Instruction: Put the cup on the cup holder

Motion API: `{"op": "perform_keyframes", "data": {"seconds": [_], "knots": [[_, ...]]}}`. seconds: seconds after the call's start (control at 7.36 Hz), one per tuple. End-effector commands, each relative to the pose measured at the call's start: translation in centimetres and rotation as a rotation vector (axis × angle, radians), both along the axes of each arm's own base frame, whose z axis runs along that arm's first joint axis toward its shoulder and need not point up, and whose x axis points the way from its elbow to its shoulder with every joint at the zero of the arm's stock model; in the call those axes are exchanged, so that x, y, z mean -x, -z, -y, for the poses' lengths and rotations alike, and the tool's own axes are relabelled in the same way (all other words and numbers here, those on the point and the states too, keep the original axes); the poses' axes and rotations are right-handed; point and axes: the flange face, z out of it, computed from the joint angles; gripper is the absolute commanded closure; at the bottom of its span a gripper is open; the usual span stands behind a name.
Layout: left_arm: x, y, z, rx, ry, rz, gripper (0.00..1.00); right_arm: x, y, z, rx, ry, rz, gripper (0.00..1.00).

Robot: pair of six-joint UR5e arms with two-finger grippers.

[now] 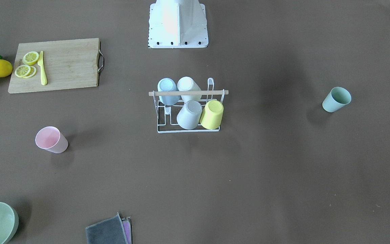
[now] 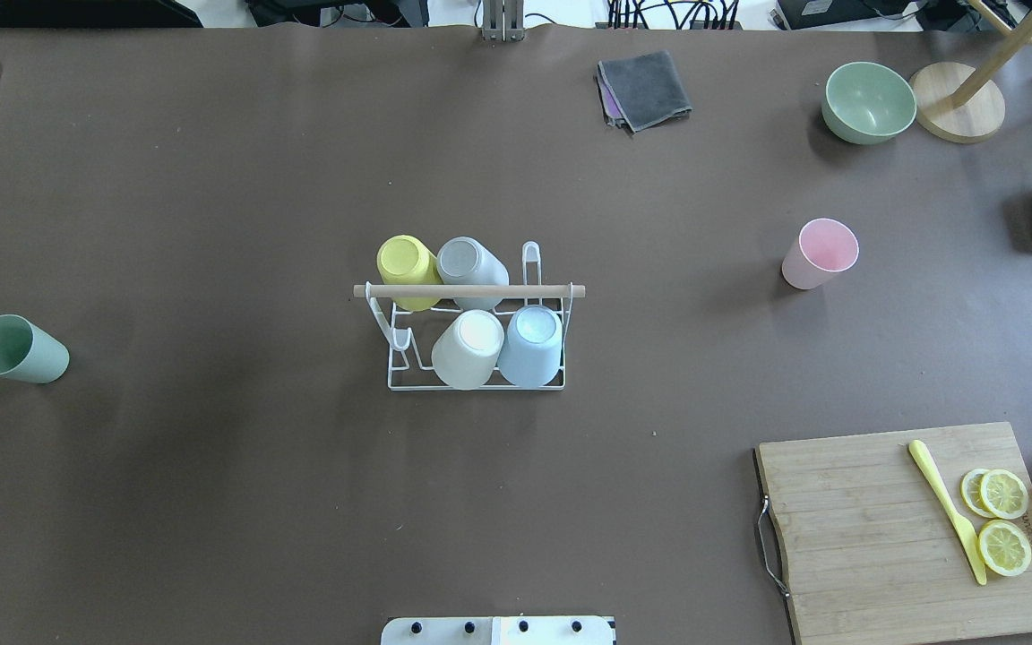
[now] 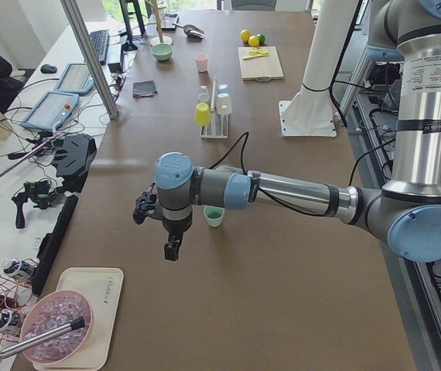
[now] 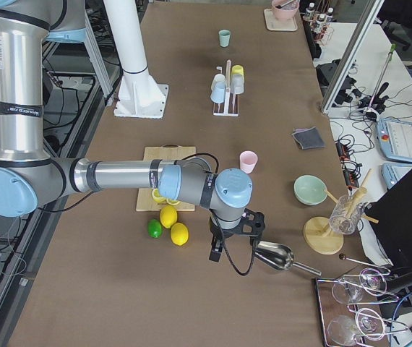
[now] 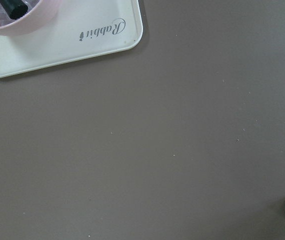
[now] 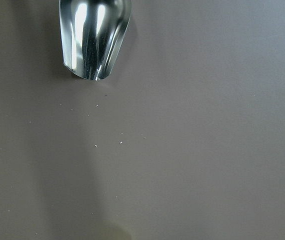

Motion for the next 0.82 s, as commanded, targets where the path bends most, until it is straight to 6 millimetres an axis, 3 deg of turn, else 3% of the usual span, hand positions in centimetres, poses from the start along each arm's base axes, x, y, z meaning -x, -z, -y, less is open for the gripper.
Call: {"op": "perform_keyframes", "data": {"seconds": [0.0, 0.68], "knots": [[0.01, 0.18, 0.17, -0.004, 0.0, 0.001, 0.02, -0.01, -0.11, 0.03, -0.017, 0.009, -0.002, 0.0], [0.01, 0.11, 0.17, -0.002, 0.0, 0.001, 0.02, -0.01, -0.42, 0.04, -0.016, 0.009, -0.002, 0.0]]}}
